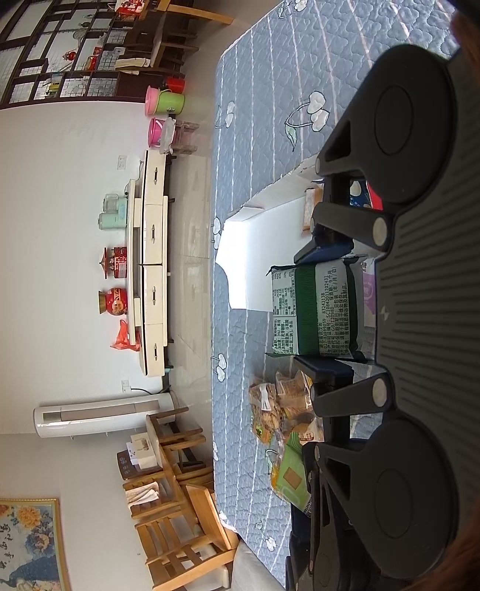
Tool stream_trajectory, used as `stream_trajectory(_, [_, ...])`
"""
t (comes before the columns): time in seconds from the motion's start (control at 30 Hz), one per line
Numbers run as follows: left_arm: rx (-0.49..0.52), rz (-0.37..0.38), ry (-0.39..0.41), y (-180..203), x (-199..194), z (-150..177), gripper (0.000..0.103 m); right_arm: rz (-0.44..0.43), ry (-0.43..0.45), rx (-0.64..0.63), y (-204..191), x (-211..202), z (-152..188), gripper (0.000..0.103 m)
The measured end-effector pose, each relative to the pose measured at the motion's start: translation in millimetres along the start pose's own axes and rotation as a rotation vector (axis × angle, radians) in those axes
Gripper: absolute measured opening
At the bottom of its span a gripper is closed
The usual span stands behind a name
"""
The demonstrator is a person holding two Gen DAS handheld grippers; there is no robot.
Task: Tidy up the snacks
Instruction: 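Carry the green box with the left tool while the right tool carries the green pack to the tray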
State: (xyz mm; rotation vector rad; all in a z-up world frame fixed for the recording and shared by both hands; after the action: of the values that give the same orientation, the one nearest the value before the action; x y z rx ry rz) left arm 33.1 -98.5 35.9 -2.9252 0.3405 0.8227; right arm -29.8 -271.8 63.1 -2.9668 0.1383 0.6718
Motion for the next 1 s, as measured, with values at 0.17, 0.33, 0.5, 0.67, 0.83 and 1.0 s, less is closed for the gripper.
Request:
stream_trajectory(0.17, [0.003,0.007,-0.003,3.9,4.1,-1.8,0.050,0.010,-0.003,0.005,0.2,2.3,0.1,0.064])
stream_trajectory(0.33, [0.005,0.016,-0.008,8.3,9.4,-2.8,0.050,0.019,-0.009,0.011,0.2,5.1,0.7,0.064])
stream_trajectory(0.5, [0.008,0.030,-0.013,14.3,14.6,-5.3,0.050,0.034,-0.015,0.019,3.3,8.2,-0.4,0.064])
stream_trajectory(0.67, [0.007,0.042,-0.014,19.8,21.3,-10.1,0.050,0.050,-0.018,0.023,5.3,11.9,-1.4,0.064])
stream_trajectory(0.83, [0.009,0.048,-0.016,25.0,30.7,-15.6,0.050,0.066,-0.024,0.029,10.6,19.8,-4.0,0.064])
stream_trajectory(1.0, [0.003,0.059,-0.021,31.6,42.4,-23.1,0.050,0.080,-0.026,0.029,16.8,31.9,-9.9,0.064])
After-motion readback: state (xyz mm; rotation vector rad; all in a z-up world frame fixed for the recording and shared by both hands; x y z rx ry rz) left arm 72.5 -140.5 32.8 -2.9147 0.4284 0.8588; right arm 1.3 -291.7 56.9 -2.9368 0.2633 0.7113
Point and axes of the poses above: each gripper's, at about its wrist camera, not at the fingertips, and x roughly the way its jaws point, y to its right, z to its underside, the point moved 4 cm from there along x, roughly the way its jaws point, and after that the axes turned 3 degrees about y, right-handed, at the moved point
